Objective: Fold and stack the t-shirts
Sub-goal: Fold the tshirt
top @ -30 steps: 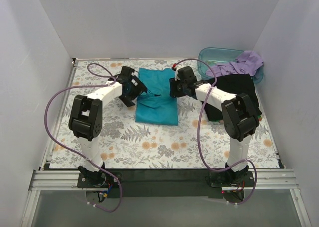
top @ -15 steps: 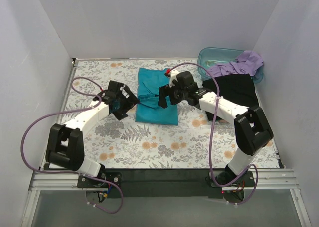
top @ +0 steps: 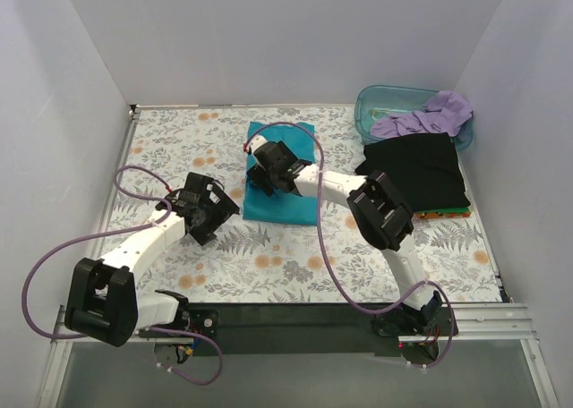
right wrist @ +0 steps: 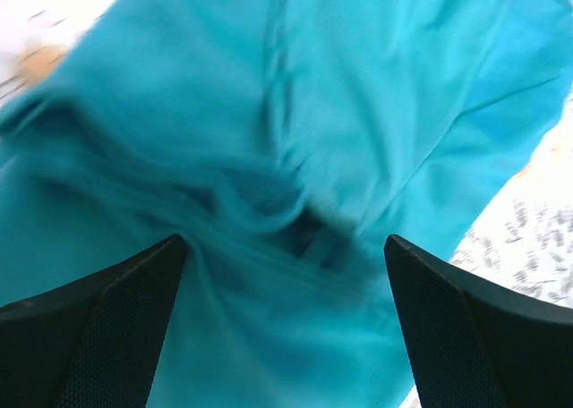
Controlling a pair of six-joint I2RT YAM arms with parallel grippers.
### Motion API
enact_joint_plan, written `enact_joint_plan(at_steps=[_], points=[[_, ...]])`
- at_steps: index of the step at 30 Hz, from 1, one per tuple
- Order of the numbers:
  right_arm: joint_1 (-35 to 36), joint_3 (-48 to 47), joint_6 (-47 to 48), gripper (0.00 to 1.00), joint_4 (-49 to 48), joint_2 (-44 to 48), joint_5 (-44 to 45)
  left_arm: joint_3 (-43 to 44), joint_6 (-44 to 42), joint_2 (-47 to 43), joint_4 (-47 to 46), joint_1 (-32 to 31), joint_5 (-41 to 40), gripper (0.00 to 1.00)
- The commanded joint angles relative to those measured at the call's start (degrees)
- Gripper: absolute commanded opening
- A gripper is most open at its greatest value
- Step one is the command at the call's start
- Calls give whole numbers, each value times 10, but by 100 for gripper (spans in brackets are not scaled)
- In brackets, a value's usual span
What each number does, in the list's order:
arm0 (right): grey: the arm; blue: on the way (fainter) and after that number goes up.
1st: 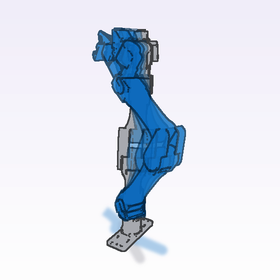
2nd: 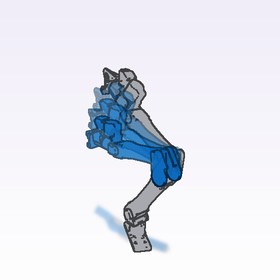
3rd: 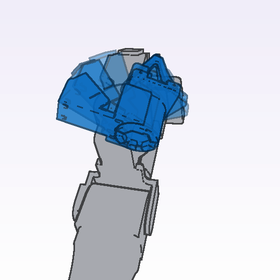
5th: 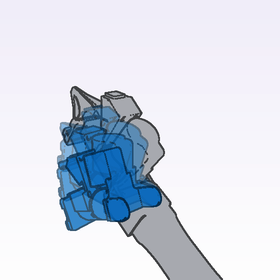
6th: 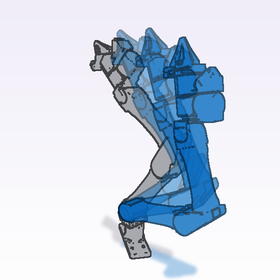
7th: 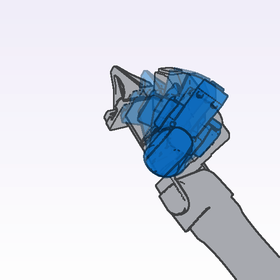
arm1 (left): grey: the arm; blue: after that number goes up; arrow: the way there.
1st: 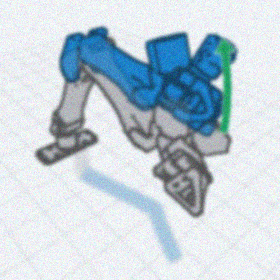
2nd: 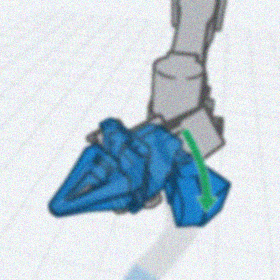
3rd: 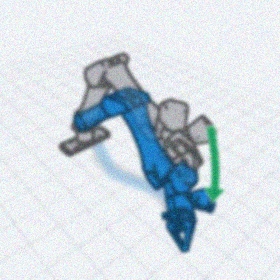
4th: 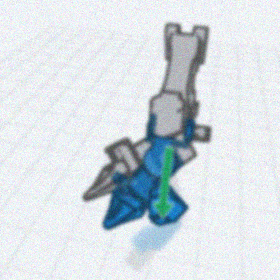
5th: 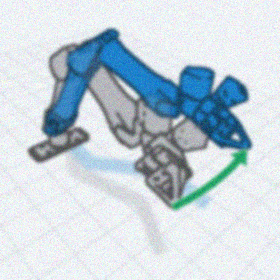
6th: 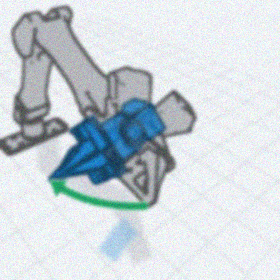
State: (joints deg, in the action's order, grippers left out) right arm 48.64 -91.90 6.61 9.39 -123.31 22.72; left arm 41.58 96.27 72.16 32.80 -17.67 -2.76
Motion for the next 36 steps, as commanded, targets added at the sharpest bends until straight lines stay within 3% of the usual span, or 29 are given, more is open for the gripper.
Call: enact_joint_plan(at_steps=[1,6,10,14,16,20,25,28,32,34,36], points=[[-12,-82,57,98,0,-38,99,-4,1,-30,10,5,-32,98],[-51,-174,10,98,-9,-91,102,-6,-2,-21,3,5,-27,98],[-87,-208,-54,98,-9,-104,5,-4,-6,-4,-7,5,-22,98],[-123,-213,-106,98,-10,-92,-163,16,-15,19,-32,5,-15,98],[-137,-211,-117,98,-6,-85,-178,34,-20,41,-44,6,-9,98],[-141,-144,-115,98,0,-7,-176,79,-42,109,-72,7,1,98],[-148,33,-163,98,-8,127,-166,142,-63,191,-97,11,25,97],[-157,181,-202,99,-45,214,-188,165,-69,243,-104,12,44,82],[-180,330,-255,95,-116,307,-288,169,-65,291,-107,12,55,59],[-185,370,-276,91,-146,322,-311,157,-63,298,-113,12,67,51],[-185,405,-288,88,-156,326,-337,134,-59,301,-133,12,72,36]])
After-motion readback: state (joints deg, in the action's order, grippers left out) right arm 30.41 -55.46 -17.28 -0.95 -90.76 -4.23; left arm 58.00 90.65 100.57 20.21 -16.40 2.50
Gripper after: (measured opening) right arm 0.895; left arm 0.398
